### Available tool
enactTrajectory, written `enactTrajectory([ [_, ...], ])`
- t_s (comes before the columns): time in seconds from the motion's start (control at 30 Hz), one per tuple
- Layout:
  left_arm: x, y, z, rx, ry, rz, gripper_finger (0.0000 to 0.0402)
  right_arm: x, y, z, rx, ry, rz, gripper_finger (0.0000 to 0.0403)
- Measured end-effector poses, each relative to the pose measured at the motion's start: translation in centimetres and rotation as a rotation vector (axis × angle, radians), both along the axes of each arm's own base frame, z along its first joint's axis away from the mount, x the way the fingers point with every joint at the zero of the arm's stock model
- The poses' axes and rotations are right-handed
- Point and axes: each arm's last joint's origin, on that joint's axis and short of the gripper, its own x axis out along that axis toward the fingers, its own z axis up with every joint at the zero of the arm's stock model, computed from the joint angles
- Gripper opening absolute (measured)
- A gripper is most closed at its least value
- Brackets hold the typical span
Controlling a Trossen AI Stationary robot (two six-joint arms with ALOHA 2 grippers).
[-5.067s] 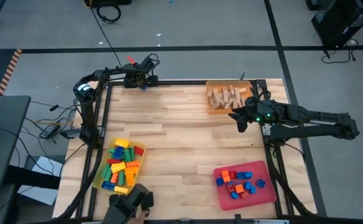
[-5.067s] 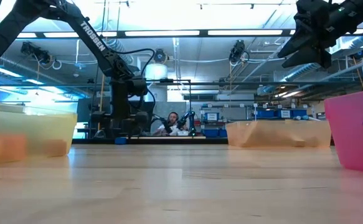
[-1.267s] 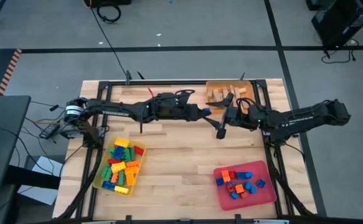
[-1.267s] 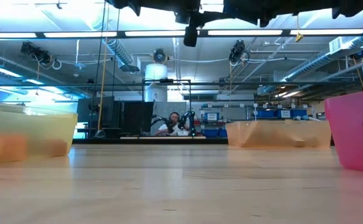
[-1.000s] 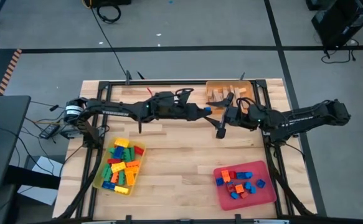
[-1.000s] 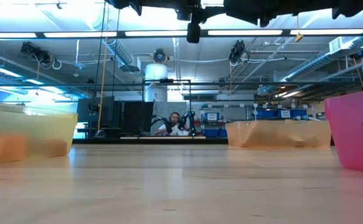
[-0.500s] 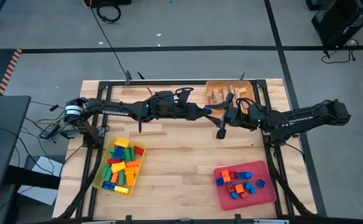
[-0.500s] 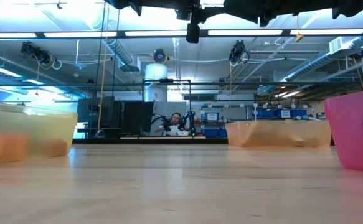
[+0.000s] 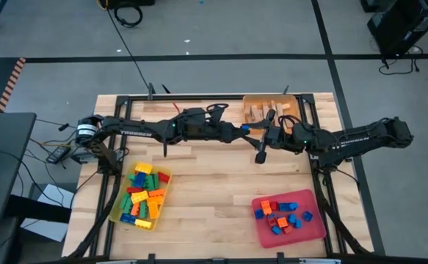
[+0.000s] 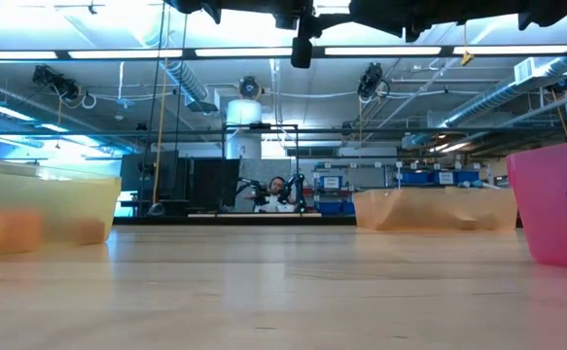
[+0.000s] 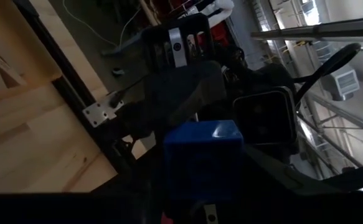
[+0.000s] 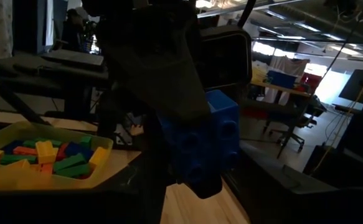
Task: Sort blocks by size
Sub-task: Put the small blue game piece into the red bin
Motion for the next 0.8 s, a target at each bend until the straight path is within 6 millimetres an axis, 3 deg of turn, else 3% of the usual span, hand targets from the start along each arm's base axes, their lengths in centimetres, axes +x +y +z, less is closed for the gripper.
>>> enactTrajectory([
  [0.33,0.0,0.2,0.1,0.083,0.000,0.007,0.0209,-0.8,-0.1,0.5,0.001,-0.007,-0.037,0.0183],
  [0.63,-0.1,1.5,0.1,0.136,0.006,0.038,0.0211,-3.9,0.0,0.9,0.035,0.095,-0.073,0.0180],
  [0.8,-0.2,1.6,0.0,0.335,0.025,0.034,0.0211,-6.3,0.9,0.6,0.142,0.177,-0.026,0.0179],
])
